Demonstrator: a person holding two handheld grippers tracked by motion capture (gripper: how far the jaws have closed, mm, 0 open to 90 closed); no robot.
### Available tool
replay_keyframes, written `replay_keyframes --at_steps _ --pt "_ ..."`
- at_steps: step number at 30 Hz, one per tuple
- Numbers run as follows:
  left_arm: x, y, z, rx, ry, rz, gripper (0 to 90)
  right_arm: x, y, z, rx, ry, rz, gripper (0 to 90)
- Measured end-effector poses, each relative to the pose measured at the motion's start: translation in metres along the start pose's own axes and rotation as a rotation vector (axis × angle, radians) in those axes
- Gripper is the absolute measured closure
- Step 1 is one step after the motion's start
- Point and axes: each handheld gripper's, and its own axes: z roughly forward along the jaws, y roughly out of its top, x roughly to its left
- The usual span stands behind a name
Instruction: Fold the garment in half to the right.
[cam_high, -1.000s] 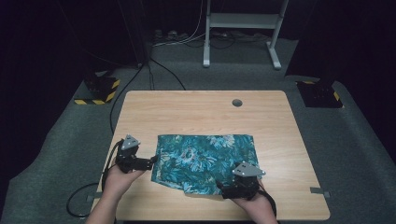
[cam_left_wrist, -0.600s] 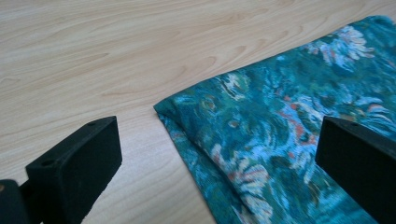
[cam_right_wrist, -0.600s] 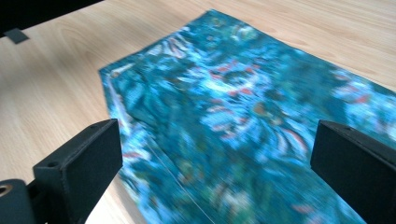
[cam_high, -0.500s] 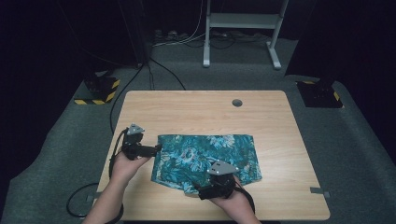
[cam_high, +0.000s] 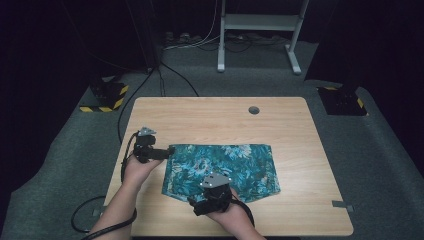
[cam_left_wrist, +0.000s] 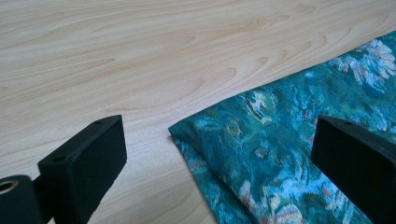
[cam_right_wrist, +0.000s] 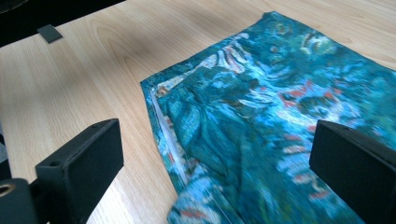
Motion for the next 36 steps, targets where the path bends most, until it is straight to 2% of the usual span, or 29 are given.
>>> replay_keyframes --at_steps 6,16,19,21,27,31,33,36 --pt "0.006 -0.001 0.014 0.021 -0.009 -0.027 5.7 0.010 0.005 0.018 0.011 0.023 -0.005 3.2" --pt "0.012 -0.004 0.033 0.045 -0.020 -0.031 11.5 0.020 0.012 0.049 0.050 0.039 -0.021 5.6" --pt "0.013 -0.005 0.039 0.057 -0.015 -0.026 13.0 0.021 0.012 0.053 0.058 0.040 -0.020 6.3" --pt "0.013 -0.006 0.043 0.066 -0.004 -0.023 14.8 0.024 0.013 0.060 0.058 0.038 -0.013 9.6" --pt "0.011 -0.009 0.050 0.067 -0.008 -0.006 23.2 0.032 0.019 0.073 0.065 0.023 -0.030 20.8" --pt "0.012 -0.011 0.052 0.059 -0.008 -0.017 30.4 0.035 0.023 0.080 0.082 0.015 -0.046 26.9" --pt "0.013 -0.012 0.054 0.061 -0.009 -0.011 33.5 0.037 0.024 0.085 0.089 0.009 -0.046 32.7" --pt "0.013 -0.014 0.057 0.059 -0.009 -0.013 36.9 0.038 0.022 0.090 0.108 -0.008 -0.052 34.0"
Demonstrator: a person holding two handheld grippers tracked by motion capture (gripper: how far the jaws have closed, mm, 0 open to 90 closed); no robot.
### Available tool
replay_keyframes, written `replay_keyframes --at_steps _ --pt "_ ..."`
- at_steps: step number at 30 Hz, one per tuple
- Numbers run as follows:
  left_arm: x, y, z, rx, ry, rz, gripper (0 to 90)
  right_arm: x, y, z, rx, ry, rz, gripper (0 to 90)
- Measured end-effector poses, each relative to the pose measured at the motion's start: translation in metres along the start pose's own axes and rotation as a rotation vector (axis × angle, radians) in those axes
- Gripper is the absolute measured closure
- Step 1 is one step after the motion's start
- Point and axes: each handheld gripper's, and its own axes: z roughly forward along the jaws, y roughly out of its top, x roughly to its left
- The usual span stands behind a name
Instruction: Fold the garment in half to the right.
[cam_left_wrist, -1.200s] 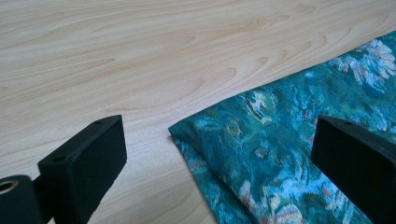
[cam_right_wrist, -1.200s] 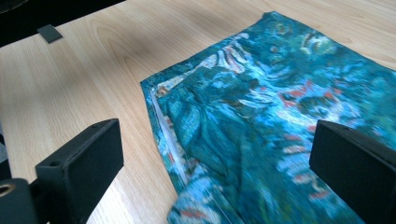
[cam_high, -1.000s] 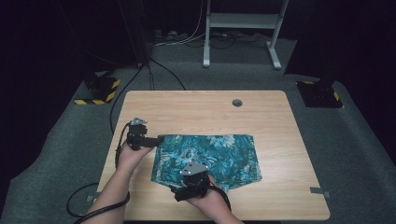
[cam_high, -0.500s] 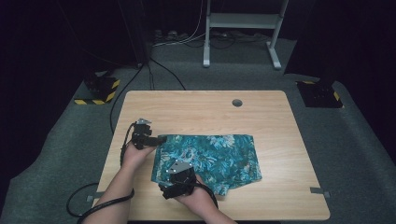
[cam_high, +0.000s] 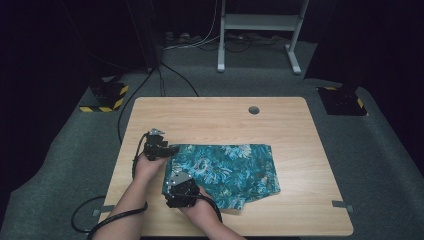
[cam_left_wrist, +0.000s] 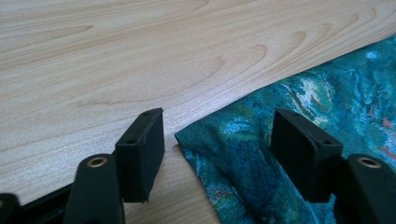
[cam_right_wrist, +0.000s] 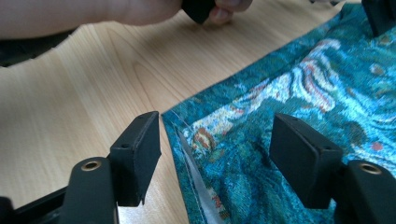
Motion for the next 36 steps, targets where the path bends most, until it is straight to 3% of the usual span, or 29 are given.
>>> replay_keyframes --at_steps 5,8,13,14,18,22,23,27,36 --pt "-0.001 -0.002 0.003 -0.017 0.004 -0.020 41.3 0.001 -0.003 0.005 0.008 -0.007 0.003 34.9" --pt "-0.004 -0.001 0.004 -0.014 0.023 0.000 44.8 0.002 -0.003 0.008 0.013 -0.016 -0.008 35.6" --pt "-0.008 -0.003 0.005 -0.030 0.052 0.029 58.7 0.004 -0.002 0.010 0.005 -0.020 -0.024 41.3" --pt "-0.009 -0.004 0.005 -0.034 0.062 0.029 60.8 0.003 -0.002 0.011 -0.006 -0.027 -0.023 49.0" --pt "-0.009 -0.006 0.005 -0.044 0.060 0.028 74.0 0.002 -0.003 0.010 -0.021 -0.046 -0.033 64.3" --pt "-0.010 -0.006 0.006 -0.046 0.056 0.024 82.2 0.003 -0.006 0.010 -0.037 -0.069 -0.037 74.6" --pt "-0.010 -0.007 0.006 -0.051 0.052 0.010 83.1 0.002 -0.007 0.009 -0.044 -0.085 -0.039 79.6" --pt "-0.010 -0.008 0.006 -0.058 0.046 -0.009 84.5 0.003 -0.008 0.009 -0.042 -0.108 -0.051 84.3" --pt "-0.011 -0.008 0.004 -0.068 0.044 -0.021 85.1 0.002 -0.008 0.009 -0.045 -0.113 -0.024 86.1"
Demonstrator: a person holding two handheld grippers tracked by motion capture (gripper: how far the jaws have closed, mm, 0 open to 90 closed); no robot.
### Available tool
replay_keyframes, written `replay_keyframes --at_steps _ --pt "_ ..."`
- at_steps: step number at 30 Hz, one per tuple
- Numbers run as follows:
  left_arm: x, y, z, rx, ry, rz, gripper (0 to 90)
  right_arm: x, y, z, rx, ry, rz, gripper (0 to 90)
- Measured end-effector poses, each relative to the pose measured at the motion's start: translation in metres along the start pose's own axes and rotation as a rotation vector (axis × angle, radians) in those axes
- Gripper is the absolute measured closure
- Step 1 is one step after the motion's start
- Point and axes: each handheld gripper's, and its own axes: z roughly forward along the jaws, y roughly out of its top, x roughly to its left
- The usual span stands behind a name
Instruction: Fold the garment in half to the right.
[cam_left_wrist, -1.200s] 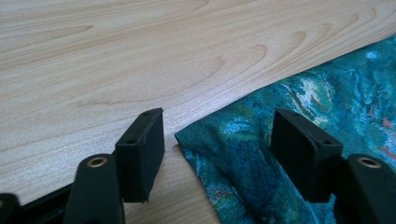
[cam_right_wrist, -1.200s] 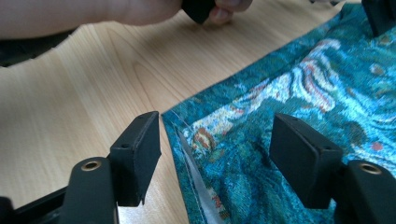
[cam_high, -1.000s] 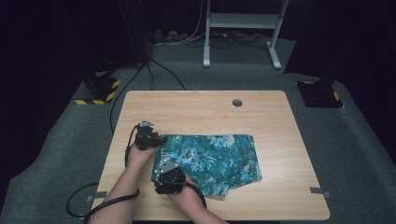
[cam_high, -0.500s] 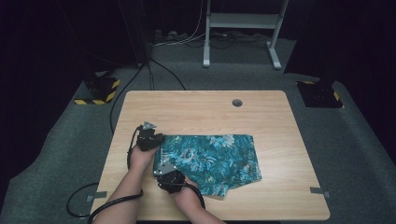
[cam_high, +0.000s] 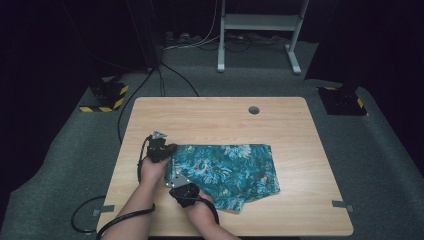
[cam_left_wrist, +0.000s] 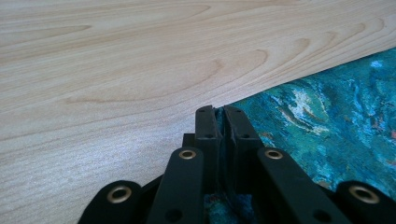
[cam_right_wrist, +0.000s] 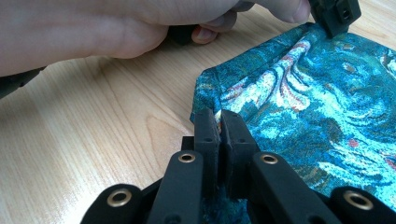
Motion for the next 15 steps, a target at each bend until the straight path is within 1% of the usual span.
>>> replay_keyframes --at_steps 1,2,4,5,6,7,8,9,10,12,13,14,15 --pt "0.000 0.000 0.000 0.000 0.000 0.000 85.3 0.000 0.000 0.000 0.000 0.000 0.000 86.1" --pt "0.001 0.001 -0.002 -0.004 -0.007 -0.011 85.3 0.000 0.000 -0.001 -0.006 -0.003 -0.001 86.1" --pt "0.000 0.002 -0.004 -0.003 -0.008 -0.006 85.6 0.000 0.000 -0.002 -0.007 -0.003 -0.001 86.0" --pt "0.000 0.005 -0.008 0.006 0.002 0.004 85.6 -0.001 0.001 -0.005 -0.015 0.002 0.002 85.9" --pt "0.000 0.007 -0.012 0.000 0.004 0.001 85.6 -0.002 0.003 -0.007 -0.024 0.003 0.006 85.8" --pt "0.000 0.007 -0.012 0.000 0.004 0.001 85.6 -0.002 0.003 -0.007 -0.024 0.003 0.006 85.8" --pt "0.001 0.009 -0.018 0.000 0.019 0.009 85.6 -0.002 0.007 -0.011 -0.038 0.005 0.002 85.7" --pt "0.001 0.009 -0.018 0.000 0.019 0.009 85.6 -0.002 0.007 -0.011 -0.038 0.005 0.002 85.7" --pt "0.002 0.011 -0.021 0.002 0.027 0.014 85.6 -0.001 0.012 -0.014 -0.049 0.007 -0.001 85.8" --pt "0.007 0.016 -0.034 -0.016 0.035 -0.014 85.5 0.002 0.023 -0.022 -0.082 0.006 -0.028 85.7" --pt "0.007 0.016 -0.034 -0.016 0.035 -0.014 85.6 0.002 0.023 -0.022 -0.082 0.006 -0.028 85.7" --pt "0.009 0.020 -0.043 -0.026 0.044 -0.014 85.6 0.004 0.032 -0.028 -0.112 0.009 -0.039 85.6" --pt "0.010 0.024 -0.049 -0.037 0.048 -0.017 85.6 0.004 0.037 -0.030 -0.127 0.009 -0.043 85.5"
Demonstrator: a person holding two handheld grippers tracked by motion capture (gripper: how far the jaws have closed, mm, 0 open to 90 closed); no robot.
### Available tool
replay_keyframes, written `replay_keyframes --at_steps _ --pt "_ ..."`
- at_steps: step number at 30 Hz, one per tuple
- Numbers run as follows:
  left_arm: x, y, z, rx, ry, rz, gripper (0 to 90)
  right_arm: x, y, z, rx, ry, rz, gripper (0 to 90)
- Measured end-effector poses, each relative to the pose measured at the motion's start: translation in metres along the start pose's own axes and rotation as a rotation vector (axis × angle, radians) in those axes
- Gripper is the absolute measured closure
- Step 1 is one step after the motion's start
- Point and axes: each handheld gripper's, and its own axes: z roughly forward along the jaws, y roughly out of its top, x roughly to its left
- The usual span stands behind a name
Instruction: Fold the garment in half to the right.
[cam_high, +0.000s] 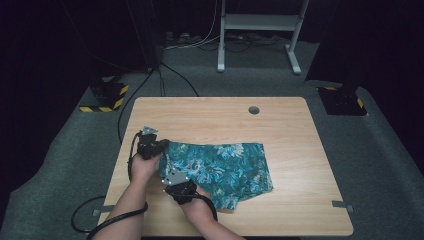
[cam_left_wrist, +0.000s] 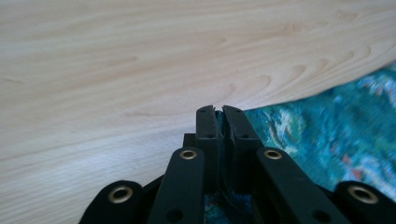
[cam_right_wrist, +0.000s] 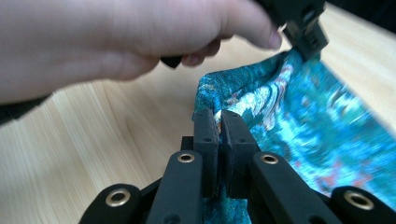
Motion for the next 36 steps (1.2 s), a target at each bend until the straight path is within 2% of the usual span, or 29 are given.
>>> replay_keyframes --at_steps 1,2,4,7,14,19,25,30,31,33,36 --pt "0.000 0.000 0.000 0.000 0.000 0.000 85.6 0.000 0.000 0.000 0.000 0.000 0.000 85.5" --pt "0.001 0.007 -0.009 -0.016 0.003 -0.011 85.6 0.000 0.011 -0.005 -0.030 0.000 -0.010 85.6" --pt "0.001 0.013 -0.014 -0.026 0.008 -0.001 85.5 0.000 0.014 -0.006 -0.040 -0.002 -0.010 85.6" --pt "-0.004 0.030 -0.029 -0.046 0.022 0.019 85.5 -0.004 0.029 -0.016 -0.086 -0.008 -0.007 85.6" --pt "-0.010 0.049 -0.044 -0.064 0.035 0.040 85.5 -0.009 0.047 -0.031 -0.135 -0.018 -0.004 85.6" --pt "-0.013 0.052 -0.045 -0.073 0.026 0.031 85.5 -0.012 0.049 -0.035 -0.148 -0.026 -0.003 85.6" --pt "-0.024 0.056 -0.039 -0.077 0.003 0.022 85.5 -0.021 0.042 -0.042 -0.152 -0.043 0.023 85.6" --pt "-0.040 0.065 -0.036 -0.100 -0.010 0.025 85.5 -0.033 0.037 -0.055 -0.176 -0.066 0.043 85.6" --pt "-0.040 0.065 -0.036 -0.100 -0.010 0.025 85.5 -0.033 0.037 -0.055 -0.176 -0.066 0.043 85.6" --pt "-0.050 0.070 -0.032 -0.111 -0.019 0.025 85.4 -0.040 0.035 -0.063 -0.185 -0.078 0.054 85.6" --pt "-0.058 0.074 -0.028 -0.122 -0.030 0.017 85.4 -0.048 0.032 -0.070 -0.186 -0.091 0.062 85.6"
